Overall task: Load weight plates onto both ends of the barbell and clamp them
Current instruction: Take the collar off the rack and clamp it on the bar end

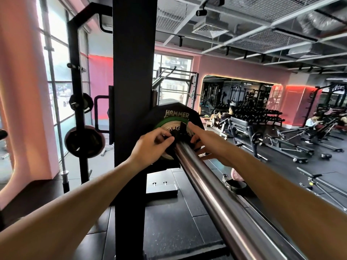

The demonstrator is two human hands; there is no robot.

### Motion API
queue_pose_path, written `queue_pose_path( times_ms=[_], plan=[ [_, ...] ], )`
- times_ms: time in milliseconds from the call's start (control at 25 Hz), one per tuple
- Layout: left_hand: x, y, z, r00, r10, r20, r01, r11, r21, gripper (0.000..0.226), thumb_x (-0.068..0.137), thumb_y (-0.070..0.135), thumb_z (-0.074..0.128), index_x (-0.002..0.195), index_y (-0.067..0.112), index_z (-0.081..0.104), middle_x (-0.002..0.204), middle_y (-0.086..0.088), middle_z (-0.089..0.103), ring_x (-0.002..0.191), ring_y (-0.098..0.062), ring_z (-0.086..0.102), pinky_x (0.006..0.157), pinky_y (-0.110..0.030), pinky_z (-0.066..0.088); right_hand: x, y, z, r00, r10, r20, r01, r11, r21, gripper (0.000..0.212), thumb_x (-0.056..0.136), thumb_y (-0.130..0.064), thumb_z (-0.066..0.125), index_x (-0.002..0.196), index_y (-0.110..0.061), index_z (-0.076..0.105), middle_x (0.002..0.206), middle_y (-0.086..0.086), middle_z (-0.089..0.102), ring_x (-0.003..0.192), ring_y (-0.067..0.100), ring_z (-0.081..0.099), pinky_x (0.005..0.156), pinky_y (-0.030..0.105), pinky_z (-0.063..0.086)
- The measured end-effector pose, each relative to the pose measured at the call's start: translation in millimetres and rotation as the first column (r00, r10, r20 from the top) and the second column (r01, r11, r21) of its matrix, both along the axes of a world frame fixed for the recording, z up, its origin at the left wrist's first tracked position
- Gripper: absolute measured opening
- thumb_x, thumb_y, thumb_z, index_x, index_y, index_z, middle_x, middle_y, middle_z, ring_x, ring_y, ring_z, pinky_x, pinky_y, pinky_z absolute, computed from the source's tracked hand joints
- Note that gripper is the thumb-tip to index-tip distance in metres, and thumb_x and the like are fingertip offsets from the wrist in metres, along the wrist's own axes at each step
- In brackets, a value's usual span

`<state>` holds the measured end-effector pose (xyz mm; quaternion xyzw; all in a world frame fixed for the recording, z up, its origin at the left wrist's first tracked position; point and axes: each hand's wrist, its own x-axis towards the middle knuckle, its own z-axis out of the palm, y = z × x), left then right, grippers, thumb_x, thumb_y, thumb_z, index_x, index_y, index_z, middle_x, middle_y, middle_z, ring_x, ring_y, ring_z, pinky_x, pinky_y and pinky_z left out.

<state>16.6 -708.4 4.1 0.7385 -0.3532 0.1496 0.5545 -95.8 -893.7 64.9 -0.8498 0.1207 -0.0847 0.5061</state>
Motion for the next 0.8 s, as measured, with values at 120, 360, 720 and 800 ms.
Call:
queue_pose_path(
  times_ms=[120,360,720,800],
  plan=[
    [-4.4,1.7,1.3,0.999,-0.01,-0.043,0.01,1.0,0.0,0.005,0.088,0.04,0.072,0.092,0.039,0.069,0.072,0.01,0.064,0.058,-0.011,0.071,0.051,-0.019,0.053,4.5,10.7,6.2,0.997,-0.08,0.013,0.08,0.996,-0.036,0.079,0.071,-0.089,0.052,0.087,-0.013,0.067,0.086,0.006,0.074,0.067,0.022,0.072,0.084,0.042,0.058],
    [-10.3,3.3,3.2,0.983,-0.107,-0.147,0.104,0.994,-0.029,0.004,0.094,0.028,0.068,0.098,0.029,0.068,0.075,0.007,0.063,0.063,-0.017,0.076,0.049,-0.021,0.053,15.7,11.6,3.4,0.983,-0.159,0.088,0.151,0.984,0.09,0.05,0.088,-0.06,0.049,0.077,-0.012,0.062,0.085,0.012,0.072,0.068,0.027,0.069,0.069,0.034,0.053],
    [-5.2,6.2,1.3,0.975,-0.159,-0.155,0.157,0.987,-0.024,0.008,0.096,0.026,0.066,0.104,0.026,0.067,0.078,0.01,0.063,0.072,-0.022,0.077,0.058,-0.024,0.056,26.7,2.6,-14.8,0.997,0.009,-0.076,0.037,0.808,0.588,0.056,0.077,-0.063,0.059,0.092,-0.009,0.062,0.073,0.012,0.067,0.057,0.025,0.066,0.059,0.029,0.055],
    [-5.2,6.8,1.7,0.974,-0.163,-0.156,0.162,0.987,-0.016,0.008,0.096,0.027,0.066,0.104,0.027,0.066,0.079,0.009,0.063,0.072,-0.021,0.077,0.059,-0.026,0.055,29.4,1.4,-15.9,0.999,-0.01,-0.052,0.04,0.793,0.608,0.05,0.078,-0.058,0.058,0.091,-0.01,0.059,0.08,0.013,0.063,0.062,0.026,0.062,0.058,0.028,0.053]
  ],
)
